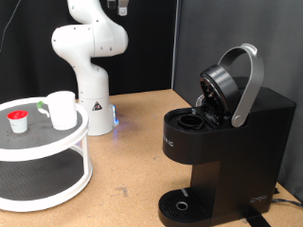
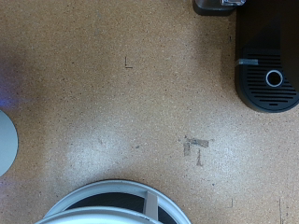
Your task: Make a cup of coffee with the keurig machine
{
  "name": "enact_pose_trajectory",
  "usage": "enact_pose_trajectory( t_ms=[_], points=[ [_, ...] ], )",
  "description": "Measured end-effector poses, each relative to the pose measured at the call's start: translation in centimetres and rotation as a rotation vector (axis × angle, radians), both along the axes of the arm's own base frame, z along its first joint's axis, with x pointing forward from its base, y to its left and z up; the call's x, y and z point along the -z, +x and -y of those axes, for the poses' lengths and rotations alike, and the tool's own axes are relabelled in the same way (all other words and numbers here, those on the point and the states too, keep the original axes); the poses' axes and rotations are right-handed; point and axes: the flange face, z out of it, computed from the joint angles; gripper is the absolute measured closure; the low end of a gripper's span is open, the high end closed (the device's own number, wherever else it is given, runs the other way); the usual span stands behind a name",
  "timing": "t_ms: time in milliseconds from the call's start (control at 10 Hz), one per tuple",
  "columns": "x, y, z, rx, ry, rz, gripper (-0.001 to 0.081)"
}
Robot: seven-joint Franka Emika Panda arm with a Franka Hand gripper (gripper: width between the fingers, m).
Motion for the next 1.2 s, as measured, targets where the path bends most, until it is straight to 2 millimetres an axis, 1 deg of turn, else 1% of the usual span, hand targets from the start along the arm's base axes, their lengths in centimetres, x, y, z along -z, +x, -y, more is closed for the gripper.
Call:
enact_pose_trajectory(
  t_ms=[100, 200, 400, 600, 700, 900, 1000, 1200],
  points=[
    [0.0, 0.0, 0.2, 0.004, 0.003, 0.001, 0.0001],
    [-0.2, 0.0, 0.8, 0.016, 0.012, 0.007, 0.0001],
    [-0.8, -0.5, 3.4, 0.045, 0.038, 0.024, 0.0001],
    [-1.1, -1.6, 6.6, 0.026, 0.02, 0.01, 0.0001],
    [-1.2, -1.9, 7.2, 0.015, 0.016, 0.005, 0.0001],
    [-1.0, -1.9, 7.3, 0.02, 0.02, 0.003, 0.0001],
    [-0.9, -1.9, 7.9, 0.03, 0.023, 0.006, 0.0001],
    [-0.8, -2.6, 10.6, 0.056, 0.023, 0.009, 0.0001]
  ],
)
